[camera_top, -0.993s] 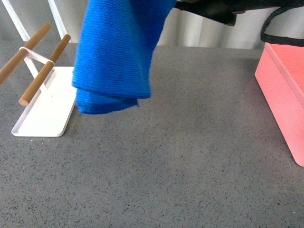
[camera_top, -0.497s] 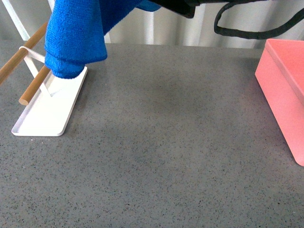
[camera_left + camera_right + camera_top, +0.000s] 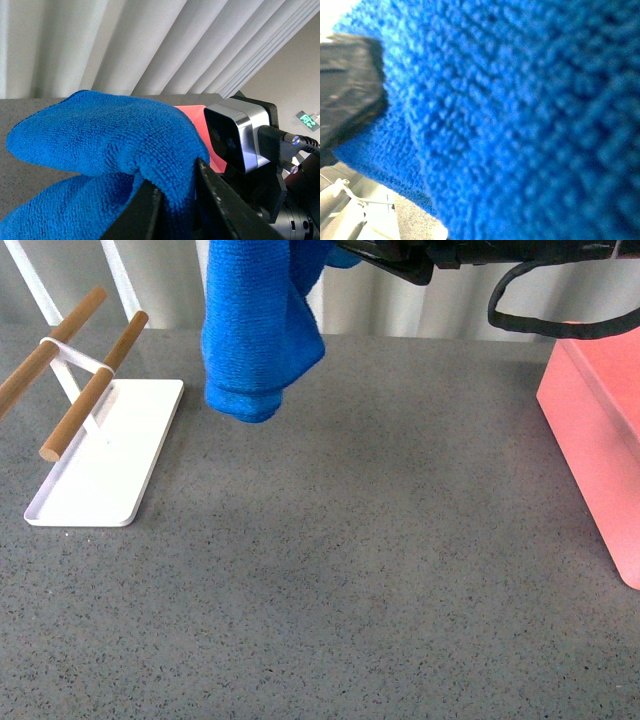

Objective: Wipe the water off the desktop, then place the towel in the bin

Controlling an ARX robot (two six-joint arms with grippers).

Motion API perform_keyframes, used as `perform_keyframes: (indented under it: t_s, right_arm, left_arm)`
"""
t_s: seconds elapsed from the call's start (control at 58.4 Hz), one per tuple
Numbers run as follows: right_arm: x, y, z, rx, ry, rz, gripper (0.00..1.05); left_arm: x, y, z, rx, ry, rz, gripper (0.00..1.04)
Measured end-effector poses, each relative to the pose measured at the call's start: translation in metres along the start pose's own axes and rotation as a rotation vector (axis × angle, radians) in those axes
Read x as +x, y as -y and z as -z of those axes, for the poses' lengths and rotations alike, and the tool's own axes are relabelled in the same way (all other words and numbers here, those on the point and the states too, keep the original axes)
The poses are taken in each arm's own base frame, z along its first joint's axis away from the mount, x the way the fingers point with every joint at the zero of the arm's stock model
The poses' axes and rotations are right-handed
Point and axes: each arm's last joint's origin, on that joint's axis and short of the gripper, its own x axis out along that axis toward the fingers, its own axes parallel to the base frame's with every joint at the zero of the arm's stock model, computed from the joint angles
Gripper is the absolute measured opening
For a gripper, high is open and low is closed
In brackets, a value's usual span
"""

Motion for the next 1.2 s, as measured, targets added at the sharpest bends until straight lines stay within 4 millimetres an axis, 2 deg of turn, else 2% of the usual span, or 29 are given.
perform_keyframes:
  t_s: [0.154,0.36,0.445,0.48,0.497,0.548,0.702,0.839,1.199]
  right_arm:
    - [-0.009,-0.001,-0.002,0.015,-0.008,0.007,0.03]
    - [-0.018,-0.001,-0.005,0.017,-0.034,0.042,0.03]
    - [-0.020,0.001,-0.005,0.013,-0.040,0.058,0.03]
    - [-0.021,0.001,-0.004,0.021,-0.050,0.066,0.03]
    - [-0.022,0.002,-0.003,0.028,-0.059,0.072,0.03]
    - [-0.024,0.004,-0.002,0.037,-0.072,0.083,0.03]
    - [-0.029,0.006,0.002,0.038,-0.081,0.108,0.03]
    - [-0.031,0.004,0.002,0.032,-0.082,0.105,0.03]
    - [-0.044,0.007,0.004,0.039,-0.075,0.146,0.03]
  left_arm:
    - [0.000,0.000,0.000,0.000,-0.001,0.003,0.52]
    - [0.000,0.000,0.000,0.006,0.003,-0.006,0.80]
    - [-0.005,0.000,0.003,0.140,0.165,-0.239,0.70]
    - [-0.017,-0.004,0.009,0.210,0.239,-0.406,0.62]
    - [-0.018,-0.004,0.011,0.218,0.233,-0.410,0.61]
    - [-0.037,-0.012,0.018,0.285,0.276,-0.575,0.51]
    - [-0.074,-0.024,0.035,0.343,0.282,-0.659,0.29]
    - [-0.102,-0.032,0.058,0.363,0.252,-0.665,0.04]
    - [-0.150,-0.036,0.088,0.377,0.252,-0.666,0.04]
